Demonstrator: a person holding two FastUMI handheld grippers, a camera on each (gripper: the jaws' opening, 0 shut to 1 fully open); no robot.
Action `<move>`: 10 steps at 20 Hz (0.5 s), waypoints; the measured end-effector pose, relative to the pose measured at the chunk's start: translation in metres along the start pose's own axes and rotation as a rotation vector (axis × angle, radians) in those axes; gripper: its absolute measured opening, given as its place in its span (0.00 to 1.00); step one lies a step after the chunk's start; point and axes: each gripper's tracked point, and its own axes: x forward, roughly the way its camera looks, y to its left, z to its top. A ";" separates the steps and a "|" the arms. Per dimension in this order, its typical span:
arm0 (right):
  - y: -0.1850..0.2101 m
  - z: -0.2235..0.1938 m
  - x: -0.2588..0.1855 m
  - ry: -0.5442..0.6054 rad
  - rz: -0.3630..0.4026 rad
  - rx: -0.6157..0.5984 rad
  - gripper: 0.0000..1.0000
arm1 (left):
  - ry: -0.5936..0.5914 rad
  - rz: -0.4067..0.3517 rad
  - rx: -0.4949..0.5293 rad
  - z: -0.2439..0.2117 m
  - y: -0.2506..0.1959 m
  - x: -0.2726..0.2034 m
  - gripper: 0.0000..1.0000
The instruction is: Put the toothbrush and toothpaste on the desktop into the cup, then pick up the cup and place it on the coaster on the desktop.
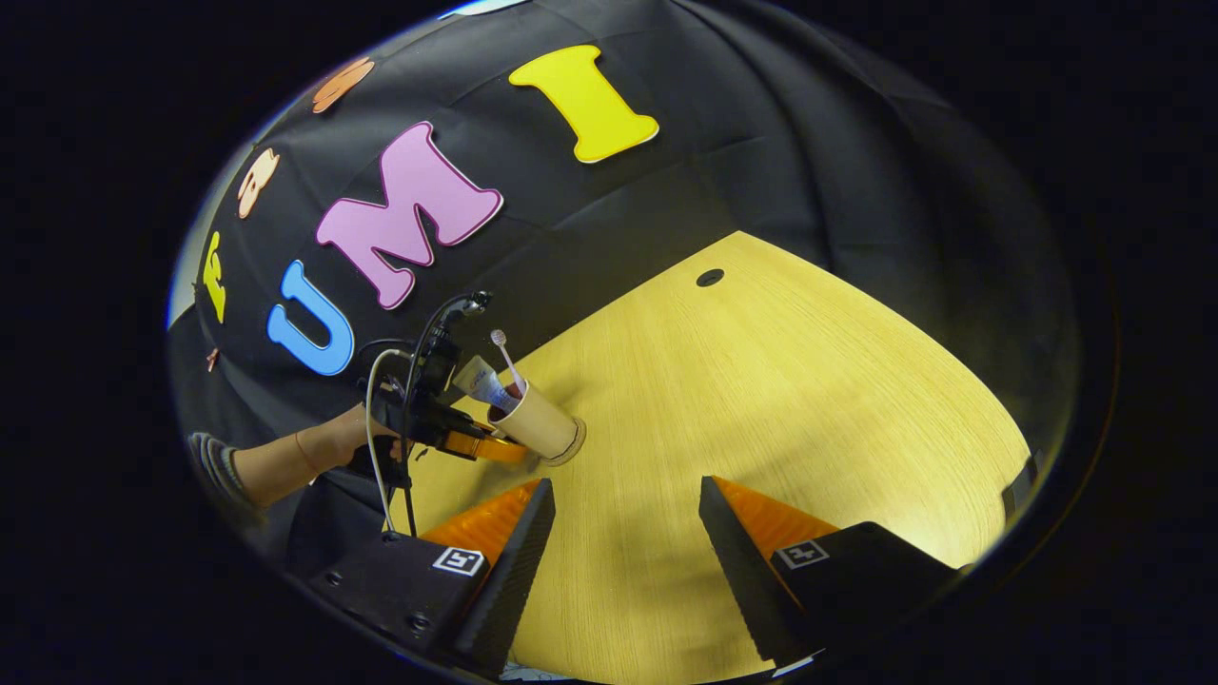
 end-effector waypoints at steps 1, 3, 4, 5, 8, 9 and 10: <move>-0.001 0.000 -0.001 0.003 -0.001 0.002 0.94 | 0.009 0.002 0.006 0.000 -0.001 0.003 0.25; -0.002 0.003 0.001 0.005 -0.001 0.004 0.94 | 0.009 -0.002 0.017 0.002 -0.002 0.006 0.25; -0.002 0.006 0.001 0.006 0.000 0.005 0.94 | 0.021 -0.002 0.022 -0.001 -0.003 0.005 0.25; -0.002 0.006 0.002 0.008 0.000 0.006 0.94 | 0.025 -0.009 0.026 0.000 -0.005 0.006 0.24; 0.000 0.006 0.005 0.014 0.002 0.012 0.94 | 0.025 -0.022 0.058 -0.005 -0.010 -0.001 0.32; 0.002 0.008 0.005 0.017 0.005 0.012 0.94 | 0.019 -0.010 0.067 -0.007 -0.008 0.002 0.41; 0.003 0.009 0.006 0.021 0.007 0.009 0.94 | 0.013 0.002 0.067 -0.008 -0.007 0.002 0.52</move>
